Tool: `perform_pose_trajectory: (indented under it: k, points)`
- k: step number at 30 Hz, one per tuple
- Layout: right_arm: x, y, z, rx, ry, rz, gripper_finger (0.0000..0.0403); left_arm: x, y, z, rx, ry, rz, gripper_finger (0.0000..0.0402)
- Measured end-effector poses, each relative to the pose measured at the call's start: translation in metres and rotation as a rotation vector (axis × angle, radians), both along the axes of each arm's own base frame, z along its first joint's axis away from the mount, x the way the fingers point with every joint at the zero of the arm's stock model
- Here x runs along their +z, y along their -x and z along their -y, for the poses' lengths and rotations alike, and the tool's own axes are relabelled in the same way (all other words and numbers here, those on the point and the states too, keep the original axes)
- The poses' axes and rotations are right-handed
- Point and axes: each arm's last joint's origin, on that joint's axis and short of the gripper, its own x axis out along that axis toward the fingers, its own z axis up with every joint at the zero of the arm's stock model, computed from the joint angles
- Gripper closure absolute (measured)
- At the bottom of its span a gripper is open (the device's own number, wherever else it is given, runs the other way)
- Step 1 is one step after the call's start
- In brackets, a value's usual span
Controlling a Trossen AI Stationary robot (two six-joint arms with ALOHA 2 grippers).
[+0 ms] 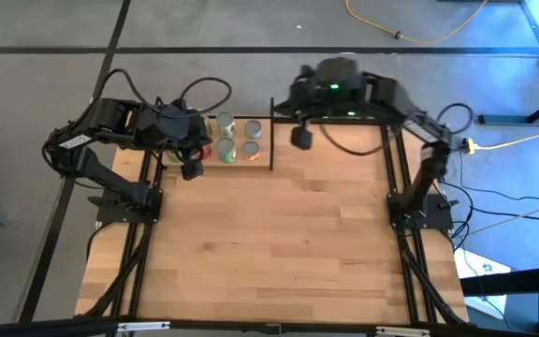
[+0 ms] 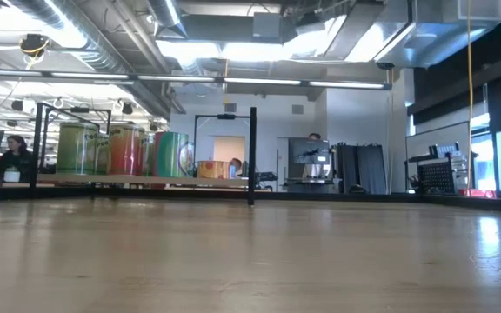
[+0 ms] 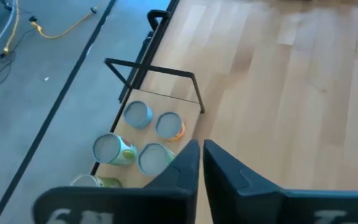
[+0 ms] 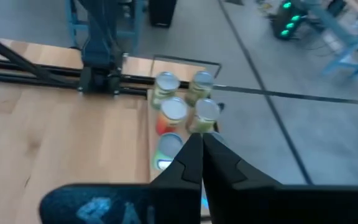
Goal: Pick and place cans onto a shelf
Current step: Return to Home Position
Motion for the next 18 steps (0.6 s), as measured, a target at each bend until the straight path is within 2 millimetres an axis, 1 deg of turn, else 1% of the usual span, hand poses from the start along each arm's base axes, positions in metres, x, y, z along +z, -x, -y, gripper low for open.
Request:
perform_pose_trajectory:
  k: [3,8,12,16,18]
  points:
    - [0.017,0.025,-0.013,-0.017,0.02,0.017,0.0399,0.004,0.006,0.0,0.005,-0.004,0.027,0.0398]
    - [0.044,0.075,-0.037,-0.014,0.019,0.07,0.04,0.015,0.029,0.0,-0.01,-0.023,0.095,0.04]
    - [0.057,0.112,-0.052,-0.046,0.021,0.081,0.04,0.024,0.058,-0.001,-0.01,-0.023,0.173,0.0401]
    - [0.068,0.16,-0.063,-0.082,-0.028,0.113,0.04,0.032,0.094,0.001,-0.058,0.021,0.26,0.0401]
    - [0.07,0.18,-0.067,-0.085,-0.067,0.114,0.04,0.037,0.115,0.002,-0.089,0.044,0.321,0.0401]
